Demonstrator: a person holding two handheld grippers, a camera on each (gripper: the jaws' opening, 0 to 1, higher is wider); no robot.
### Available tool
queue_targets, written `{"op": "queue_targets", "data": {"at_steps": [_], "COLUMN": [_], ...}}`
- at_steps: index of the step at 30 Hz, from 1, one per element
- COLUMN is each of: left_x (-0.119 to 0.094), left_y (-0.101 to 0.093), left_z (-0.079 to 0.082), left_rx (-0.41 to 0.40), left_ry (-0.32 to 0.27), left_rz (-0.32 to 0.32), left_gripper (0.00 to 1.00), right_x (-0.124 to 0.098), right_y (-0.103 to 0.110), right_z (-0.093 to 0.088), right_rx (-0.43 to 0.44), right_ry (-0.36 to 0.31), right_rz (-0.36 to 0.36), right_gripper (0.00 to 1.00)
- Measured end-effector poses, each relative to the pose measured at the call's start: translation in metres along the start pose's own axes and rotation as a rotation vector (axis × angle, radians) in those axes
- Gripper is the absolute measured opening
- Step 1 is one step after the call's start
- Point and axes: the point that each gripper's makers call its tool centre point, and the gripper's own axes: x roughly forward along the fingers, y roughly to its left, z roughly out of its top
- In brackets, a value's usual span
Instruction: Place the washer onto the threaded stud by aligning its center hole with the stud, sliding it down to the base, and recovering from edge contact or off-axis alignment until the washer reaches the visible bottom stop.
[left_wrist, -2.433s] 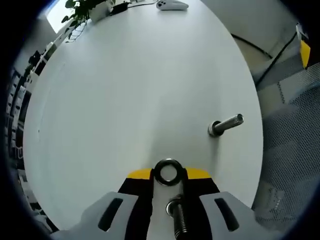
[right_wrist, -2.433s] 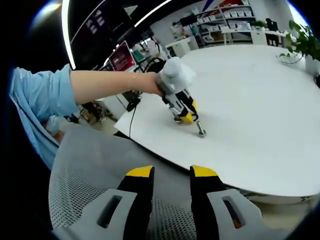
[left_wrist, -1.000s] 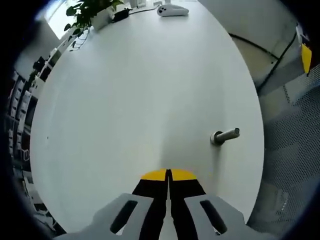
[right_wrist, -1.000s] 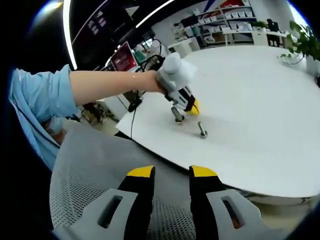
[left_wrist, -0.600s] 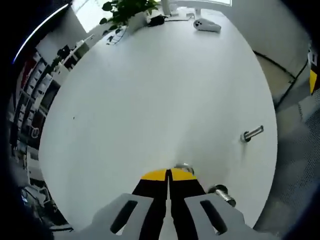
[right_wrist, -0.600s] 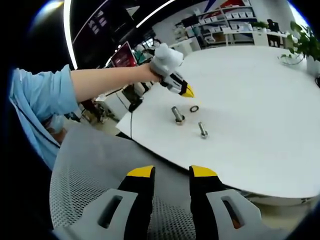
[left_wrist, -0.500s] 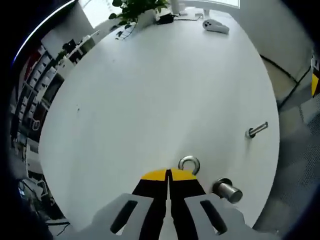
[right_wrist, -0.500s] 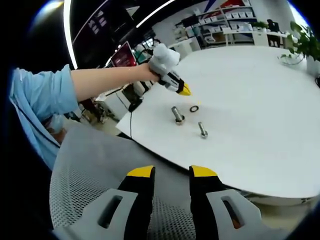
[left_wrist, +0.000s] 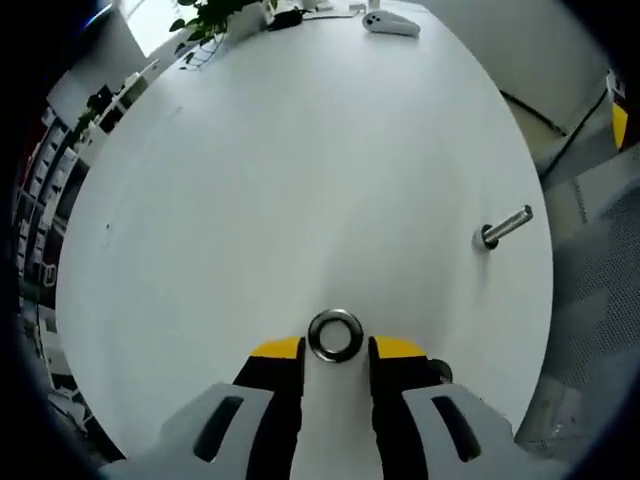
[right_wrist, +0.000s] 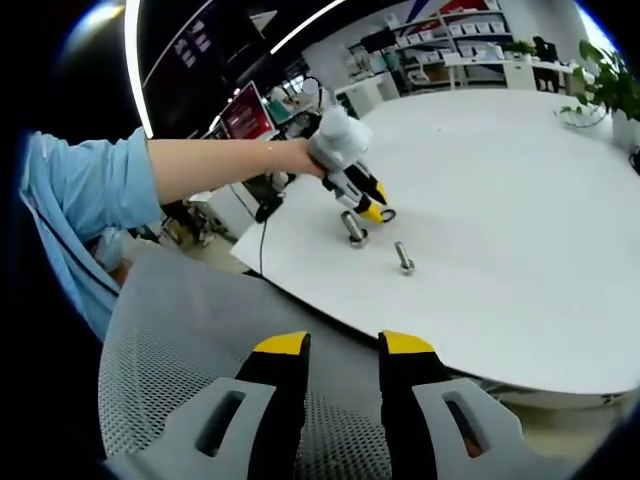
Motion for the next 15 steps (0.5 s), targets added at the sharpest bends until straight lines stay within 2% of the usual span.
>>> {"op": "queue_targets", "data": {"at_steps": [4, 9, 15], "left_x": [0.0013, 0.0041, 0.0042], "left_y": [0.0034, 0.0026, 0.002], "left_z": [0.0013, -0.0011, -0.001], "left_rx": [-0.01, -0.054, -0.051], "left_ry": [-0.006, 0.0, 0.006], "left_rz": [0.0, -0.035, -0.04], "left_gripper": [0.27, 0.27, 0.27], "right_x": [0.0, 0.0003, 0.0006], "right_y": [-0.0003, -0.0009, -0.0016], "right_z": [0.0002, -0.0004, -0.0012], "right_rx": [0.002, 0.004, 0.004], "right_ry": [-0.001, 0.002, 0.008], "right_rz": [-0.002, -0.005, -0.008], "right_gripper": [0.29, 0.29, 0.29]}}
